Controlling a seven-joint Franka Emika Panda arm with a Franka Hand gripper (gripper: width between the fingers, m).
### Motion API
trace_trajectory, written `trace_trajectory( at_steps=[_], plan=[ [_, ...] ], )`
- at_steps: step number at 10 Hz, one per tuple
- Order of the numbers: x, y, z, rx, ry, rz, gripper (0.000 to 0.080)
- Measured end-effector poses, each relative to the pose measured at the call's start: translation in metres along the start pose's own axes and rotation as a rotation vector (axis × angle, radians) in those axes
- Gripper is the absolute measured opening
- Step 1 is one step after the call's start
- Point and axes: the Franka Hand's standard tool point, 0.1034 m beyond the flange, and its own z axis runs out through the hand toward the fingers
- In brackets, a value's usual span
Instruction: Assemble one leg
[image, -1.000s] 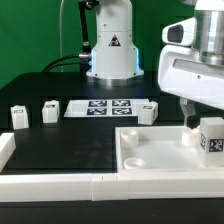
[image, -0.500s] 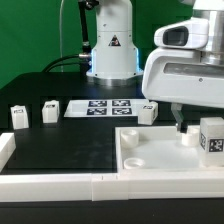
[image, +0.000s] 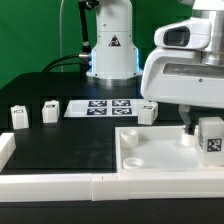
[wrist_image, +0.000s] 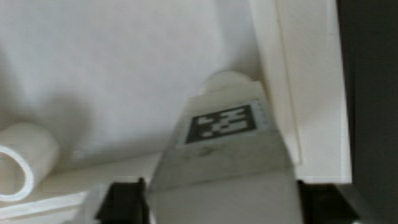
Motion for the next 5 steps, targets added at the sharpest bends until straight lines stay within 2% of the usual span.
trace_trajectory(
  at_steps=[1, 3, 4, 5],
  plan=[
    [0.0001, -0.0001, 0.0, 0.0, 0.0, 0.011, 0.0292],
    [0.0002, 0.0001, 0.0, 0.0, 0.001, 0.075, 0.0292],
    [-0.0001, 0.0005, -0.0001, -0.003, 0.0, 0.2, 0.0292],
    [0.0002, 0.0059, -0.0004, -0.025, 0.003, 0.307, 0.0292]
  ],
)
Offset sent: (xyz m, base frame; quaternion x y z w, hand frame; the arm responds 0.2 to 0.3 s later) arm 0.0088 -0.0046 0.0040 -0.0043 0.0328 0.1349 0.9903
